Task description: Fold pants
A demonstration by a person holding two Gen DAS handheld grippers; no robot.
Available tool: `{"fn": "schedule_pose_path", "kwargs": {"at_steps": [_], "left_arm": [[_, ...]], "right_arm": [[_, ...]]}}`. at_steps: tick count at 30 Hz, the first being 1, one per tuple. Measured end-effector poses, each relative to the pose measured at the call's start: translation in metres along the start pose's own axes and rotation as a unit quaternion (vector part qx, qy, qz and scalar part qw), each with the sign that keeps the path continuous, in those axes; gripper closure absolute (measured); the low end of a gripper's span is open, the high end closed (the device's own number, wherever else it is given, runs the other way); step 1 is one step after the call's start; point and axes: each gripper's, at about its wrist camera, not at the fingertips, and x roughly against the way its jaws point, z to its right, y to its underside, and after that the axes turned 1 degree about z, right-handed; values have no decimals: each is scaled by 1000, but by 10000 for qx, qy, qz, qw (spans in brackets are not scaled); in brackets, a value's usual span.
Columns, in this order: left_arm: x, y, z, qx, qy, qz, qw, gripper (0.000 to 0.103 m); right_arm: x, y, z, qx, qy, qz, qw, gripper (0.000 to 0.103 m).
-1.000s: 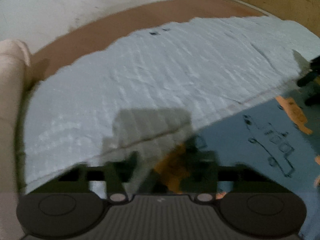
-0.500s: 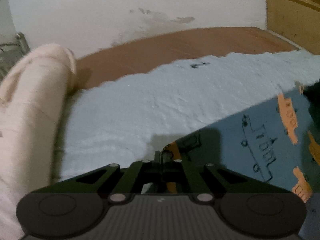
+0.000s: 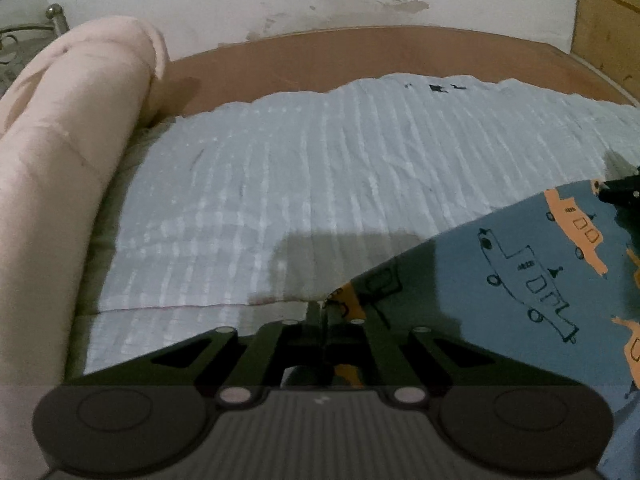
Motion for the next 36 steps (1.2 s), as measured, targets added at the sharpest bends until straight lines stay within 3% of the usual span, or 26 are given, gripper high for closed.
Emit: {"fn": "schedule_pose_path", "kwargs": {"at_steps": [1, 3, 5, 6, 7, 9, 10, 11, 16, 21, 23, 26, 36], "left_arm": [[-1, 2, -1, -51, 28, -14, 10000, 94], [-4, 4, -1, -102, 12, -116, 9999, 64], [-7, 5, -4, -66, -47, -179, 9998, 60], [-8, 4, -6, -29, -6, -200, 9998, 60], [-7, 4, -7, 26, 33, -217, 9998, 64], [-6, 1, -11, 139, 258, -284, 9992, 101], [-3, 0, -12, 215, 357, -301, 9987, 101], [0, 0, -12, 249, 324, -268, 9988, 102], [34, 0, -3, 96, -35, 227, 9997, 102], [83, 16, 11, -184, -338, 762, 9964, 103], [104, 26, 15, -306, -339, 959, 9943, 103], [137, 46, 17, -278, -42, 1097, 9936, 103], [208, 133, 42, -450, -157, 1516, 9873, 103]], "right_arm": [[-2, 0, 3, -81, -91, -7, 9999, 94], [-1, -1, 9, -352, -266, -8, 9990, 80], [-4, -1, 18, -732, -408, -30, 9965, 61], [-5, 0, 22, -947, -481, -38, 9943, 60], [-7, 1, 27, -1190, -605, -41, 9910, 61], [-8, 4, 32, -1496, -853, -51, 9850, 76], [-6, 5, 32, -1581, -959, -45, 9827, 91], [-4, 5, 31, -1616, -1007, -27, 9817, 100], [33, 5, 16, -1418, -838, 279, 9859, 102], [96, 9, -5, -1031, -433, 896, 9897, 102], [124, 17, -13, -961, -336, 1110, 9886, 102], [165, 32, -22, -1135, -338, 1342, 9839, 102], [264, 96, -90, -1365, -461, 1709, 9747, 102]]}}
